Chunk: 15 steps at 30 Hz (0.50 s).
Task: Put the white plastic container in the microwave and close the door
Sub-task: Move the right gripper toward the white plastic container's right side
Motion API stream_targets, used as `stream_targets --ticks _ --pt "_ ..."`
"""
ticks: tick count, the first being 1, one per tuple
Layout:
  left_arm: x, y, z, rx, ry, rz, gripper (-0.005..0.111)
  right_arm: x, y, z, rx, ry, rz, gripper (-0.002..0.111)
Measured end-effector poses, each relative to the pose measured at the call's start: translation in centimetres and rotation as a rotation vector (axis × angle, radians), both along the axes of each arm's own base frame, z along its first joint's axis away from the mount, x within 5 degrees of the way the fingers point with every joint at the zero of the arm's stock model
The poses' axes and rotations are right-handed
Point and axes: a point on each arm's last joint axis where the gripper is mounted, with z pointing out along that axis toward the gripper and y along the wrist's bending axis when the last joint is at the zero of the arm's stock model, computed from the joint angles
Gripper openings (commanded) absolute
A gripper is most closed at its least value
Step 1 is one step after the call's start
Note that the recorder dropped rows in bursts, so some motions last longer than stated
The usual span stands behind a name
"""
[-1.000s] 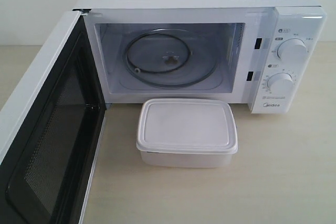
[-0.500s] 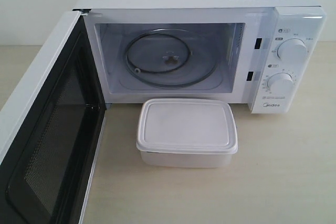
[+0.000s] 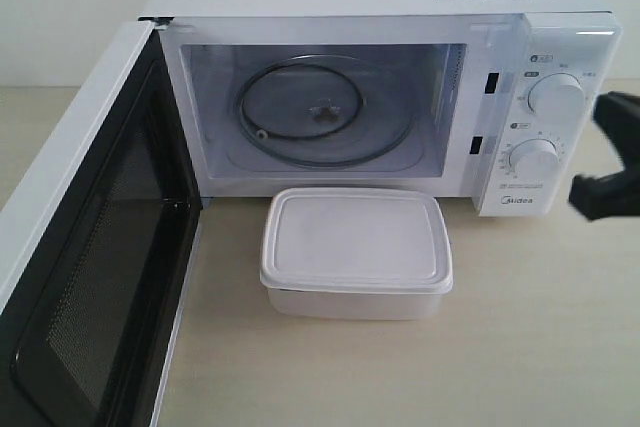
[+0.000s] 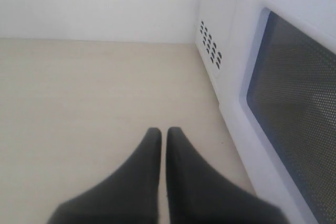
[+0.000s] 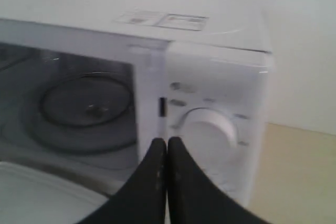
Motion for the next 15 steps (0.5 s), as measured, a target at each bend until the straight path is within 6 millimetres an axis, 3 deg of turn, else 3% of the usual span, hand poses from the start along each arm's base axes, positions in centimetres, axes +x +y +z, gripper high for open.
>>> stream_targets --ticks 6,15 --pt "0.0 0.0 0.0 0.000 0.000 0.000 0.004 -1.0 1.2 -3.8 -0.005 0.085 0.118 0.000" --pt "0.0 0.0 0.0 0.000 0.000 0.000 0.004 -1.6 2.7 -6.6 -0.029 0.239 0.306 0.000"
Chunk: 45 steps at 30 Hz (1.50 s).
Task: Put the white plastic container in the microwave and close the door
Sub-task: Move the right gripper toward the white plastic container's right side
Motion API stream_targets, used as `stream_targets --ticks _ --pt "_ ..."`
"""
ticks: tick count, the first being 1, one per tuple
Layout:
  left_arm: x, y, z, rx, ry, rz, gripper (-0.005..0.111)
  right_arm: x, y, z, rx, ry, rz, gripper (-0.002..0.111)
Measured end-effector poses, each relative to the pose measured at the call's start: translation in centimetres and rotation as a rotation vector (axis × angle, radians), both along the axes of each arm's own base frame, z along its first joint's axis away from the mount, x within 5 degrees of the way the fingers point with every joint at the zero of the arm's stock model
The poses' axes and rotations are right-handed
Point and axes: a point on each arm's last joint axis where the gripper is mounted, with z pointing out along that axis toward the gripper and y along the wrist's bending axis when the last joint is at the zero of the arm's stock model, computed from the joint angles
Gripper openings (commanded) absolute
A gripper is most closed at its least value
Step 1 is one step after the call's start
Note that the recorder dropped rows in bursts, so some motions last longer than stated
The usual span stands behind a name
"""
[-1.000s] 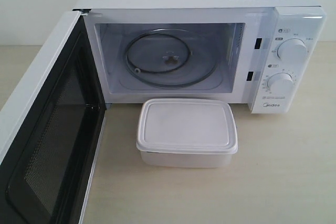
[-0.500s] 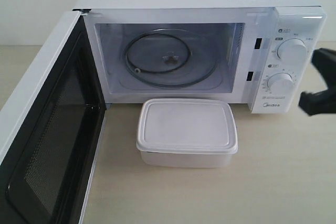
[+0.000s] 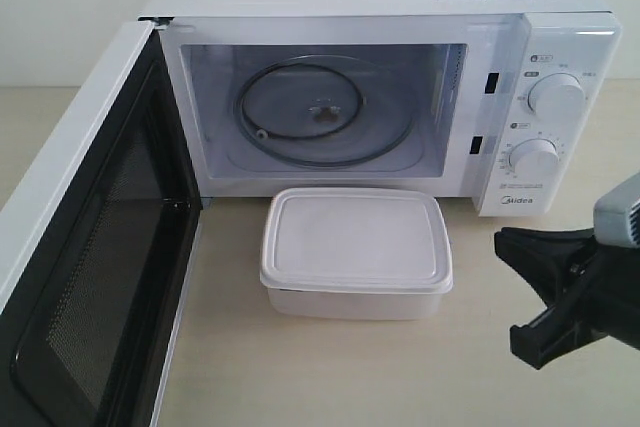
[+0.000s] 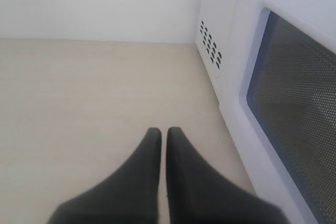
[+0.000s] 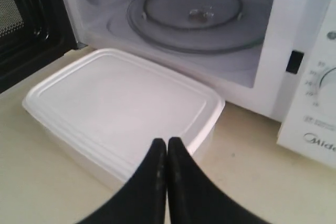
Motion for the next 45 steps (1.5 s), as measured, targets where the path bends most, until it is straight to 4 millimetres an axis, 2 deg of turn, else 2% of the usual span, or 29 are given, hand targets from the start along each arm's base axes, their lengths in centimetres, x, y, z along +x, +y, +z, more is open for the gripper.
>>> stream_targets --ticks 13,17,22,26,31,34,39,45 --pt "0.0 0.0 0.0 0.000 0.000 0.000 0.004 1.4 1.3 -3.6 0.053 0.142 0.105 0.000" --pt "0.0 0.0 0.0 0.000 0.000 0.000 0.004 1.6 1.2 -4.5 0.059 0.195 0.073 0.000" --pt "0.0 0.0 0.0 0.000 0.000 0.000 0.004 2.8 0.4 -4.7 0.083 0.216 -0.070 0.000" --pt "0.0 0.0 0.0 0.000 0.000 0.000 0.004 4.8 0.5 -4.5 0.026 0.231 -0.082 0.000" --pt "0.0 0.0 0.0 0.000 0.000 0.000 0.004 6.2 0.7 -3.9 0.011 0.208 -0.080 0.000" --pt "0.0 0.0 0.0 0.000 0.000 0.000 0.004 6.6 0.8 -4.1 0.003 0.213 -0.076 0.000" --pt "0.0 0.0 0.0 0.000 0.000 0.000 0.004 7.1 1.3 -5.6 0.049 0.202 -0.037 0.000" --pt "0.0 0.0 0.0 0.000 0.000 0.000 0.004 7.3 1.4 -6.2 0.092 0.205 -0.044 0.000"
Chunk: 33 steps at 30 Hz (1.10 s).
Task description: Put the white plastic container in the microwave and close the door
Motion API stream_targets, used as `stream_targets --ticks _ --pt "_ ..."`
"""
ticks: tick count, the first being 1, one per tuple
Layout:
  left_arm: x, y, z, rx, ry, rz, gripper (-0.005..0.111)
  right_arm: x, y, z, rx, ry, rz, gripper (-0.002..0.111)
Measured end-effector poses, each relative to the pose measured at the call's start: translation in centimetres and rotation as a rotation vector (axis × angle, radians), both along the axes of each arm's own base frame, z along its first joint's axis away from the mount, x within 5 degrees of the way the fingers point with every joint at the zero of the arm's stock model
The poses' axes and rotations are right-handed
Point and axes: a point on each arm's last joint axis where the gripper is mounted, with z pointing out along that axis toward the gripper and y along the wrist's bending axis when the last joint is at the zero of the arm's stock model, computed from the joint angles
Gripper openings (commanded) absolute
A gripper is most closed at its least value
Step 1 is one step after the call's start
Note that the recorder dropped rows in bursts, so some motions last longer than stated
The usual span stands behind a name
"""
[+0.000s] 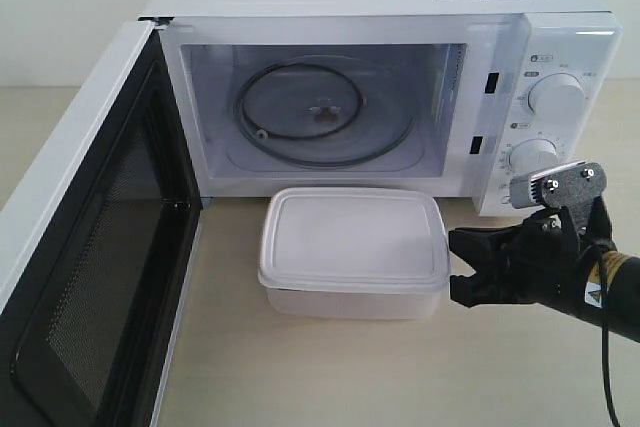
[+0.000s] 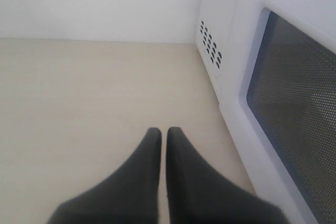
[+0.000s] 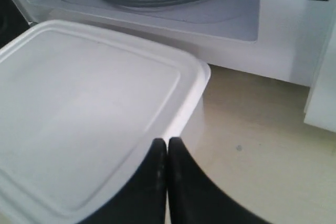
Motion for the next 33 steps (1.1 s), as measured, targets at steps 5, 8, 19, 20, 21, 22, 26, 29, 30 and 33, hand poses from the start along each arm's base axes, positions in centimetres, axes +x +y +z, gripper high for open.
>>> stream_targets --ticks 5,8,19,20,21,22,26,29,30,33 --pt "0.0 0.0 0.0 0.000 0.000 0.000 0.004 0.2 -0.2 0.0 0.000 0.007 -0.036 0.000" --pt "0.0 0.0 0.0 0.000 0.000 0.000 0.004 0.5 -0.4 -0.4 -0.031 0.059 -0.052 0.000" --pt "0.0 0.0 0.0 0.000 0.000 0.000 0.004 0.4 0.6 -0.6 0.004 0.148 0.025 0.000" --pt "0.0 0.0 0.0 0.000 0.000 0.000 0.004 0.2 1.0 -0.6 0.008 0.156 0.054 0.000" --pt "0.0 0.0 0.0 0.000 0.000 0.000 0.004 -0.1 1.4 -0.6 0.008 0.163 0.090 0.000" --pt "0.0 0.0 0.0 0.000 0.000 0.000 0.004 -0.5 2.0 -0.6 0.007 0.170 0.137 0.000" --pt "0.0 0.0 0.0 0.000 0.000 0.000 0.004 -2.7 5.0 -0.4 0.003 0.154 0.413 0.000" --pt "0.0 0.0 0.0 0.000 0.000 0.000 0.004 -4.2 6.6 -0.4 -0.001 0.161 0.556 0.000" --pt "0.0 0.0 0.0 0.000 0.000 0.000 0.004 -4.4 6.8 -0.5 -0.010 0.170 0.568 0.000" --pt "0.0 0.0 0.0 0.000 0.000 0.000 0.004 -4.3 6.4 -1.1 -0.075 0.215 0.518 0.000"
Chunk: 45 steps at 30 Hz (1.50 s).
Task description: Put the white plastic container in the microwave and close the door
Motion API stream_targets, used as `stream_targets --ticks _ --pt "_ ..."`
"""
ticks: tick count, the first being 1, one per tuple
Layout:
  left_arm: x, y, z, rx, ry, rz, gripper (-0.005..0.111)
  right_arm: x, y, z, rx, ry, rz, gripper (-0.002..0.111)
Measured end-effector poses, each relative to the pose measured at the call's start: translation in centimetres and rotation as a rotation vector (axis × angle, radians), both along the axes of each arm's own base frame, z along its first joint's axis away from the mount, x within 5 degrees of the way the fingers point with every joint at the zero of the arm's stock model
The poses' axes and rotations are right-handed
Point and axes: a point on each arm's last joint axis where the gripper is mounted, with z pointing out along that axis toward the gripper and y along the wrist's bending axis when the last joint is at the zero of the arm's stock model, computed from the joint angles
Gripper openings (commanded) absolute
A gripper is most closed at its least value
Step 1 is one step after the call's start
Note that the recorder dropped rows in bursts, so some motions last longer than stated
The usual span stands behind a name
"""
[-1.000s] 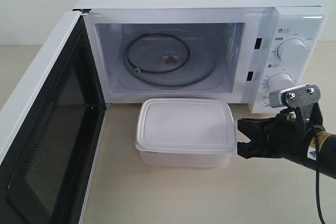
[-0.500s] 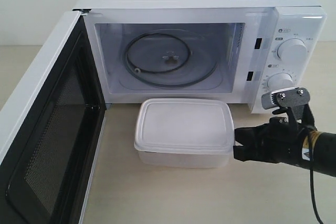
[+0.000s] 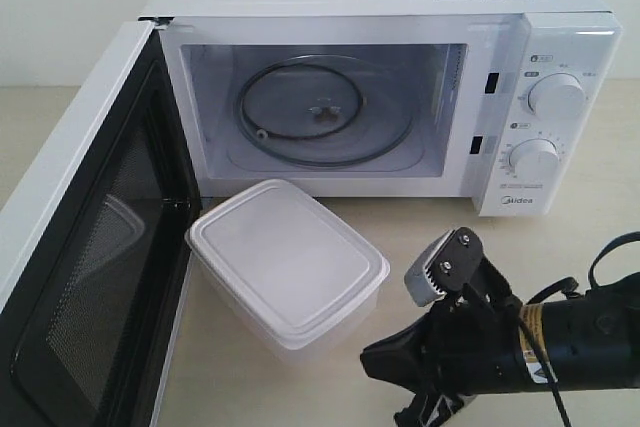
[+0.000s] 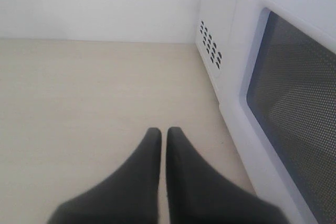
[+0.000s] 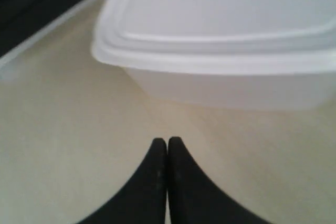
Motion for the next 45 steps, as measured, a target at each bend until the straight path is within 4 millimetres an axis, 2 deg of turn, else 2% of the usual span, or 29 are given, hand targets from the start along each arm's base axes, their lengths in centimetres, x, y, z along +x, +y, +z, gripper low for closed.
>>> stream_targets --ticks 4,11,15,20,28,32,35,38,42,45 --pt "0.0 0.0 0.0 0.000 0.000 0.000 0.004 1.1 -1.3 -0.5 -0.084 -0.007 -0.130 0.000" --pt "0.0 0.0 0.0 0.000 0.000 0.000 0.004 3.6 -3.2 0.2 -0.034 -0.099 -0.401 0.000" --pt "0.0 0.0 0.0 0.000 0.000 0.000 0.004 4.7 -2.8 1.1 0.048 -0.124 -0.433 0.000" --pt "0.0 0.0 0.0 0.000 0.000 0.000 0.004 7.4 -1.3 2.7 0.092 -0.108 -0.390 0.000" --pt "0.0 0.0 0.0 0.000 0.000 0.000 0.004 6.9 -0.7 2.4 0.075 -0.032 -0.313 0.000" --pt "0.0 0.0 0.0 0.000 0.000 0.000 0.004 6.0 0.9 2.4 0.076 -0.024 -0.251 0.000" --pt "0.0 0.0 0.0 0.000 0.000 0.000 0.004 5.5 1.4 2.4 0.092 0.013 -0.227 0.000" --pt "0.0 0.0 0.0 0.000 0.000 0.000 0.004 4.4 2.0 2.4 0.108 0.092 -0.124 0.000" --pt "0.0 0.0 0.0 0.000 0.000 0.000 0.004 4.2 1.9 2.0 0.065 0.111 -0.115 0.000" --pt "0.0 0.0 0.0 0.000 0.000 0.000 0.004 4.7 1.0 2.2 0.024 0.090 -0.155 0.000"
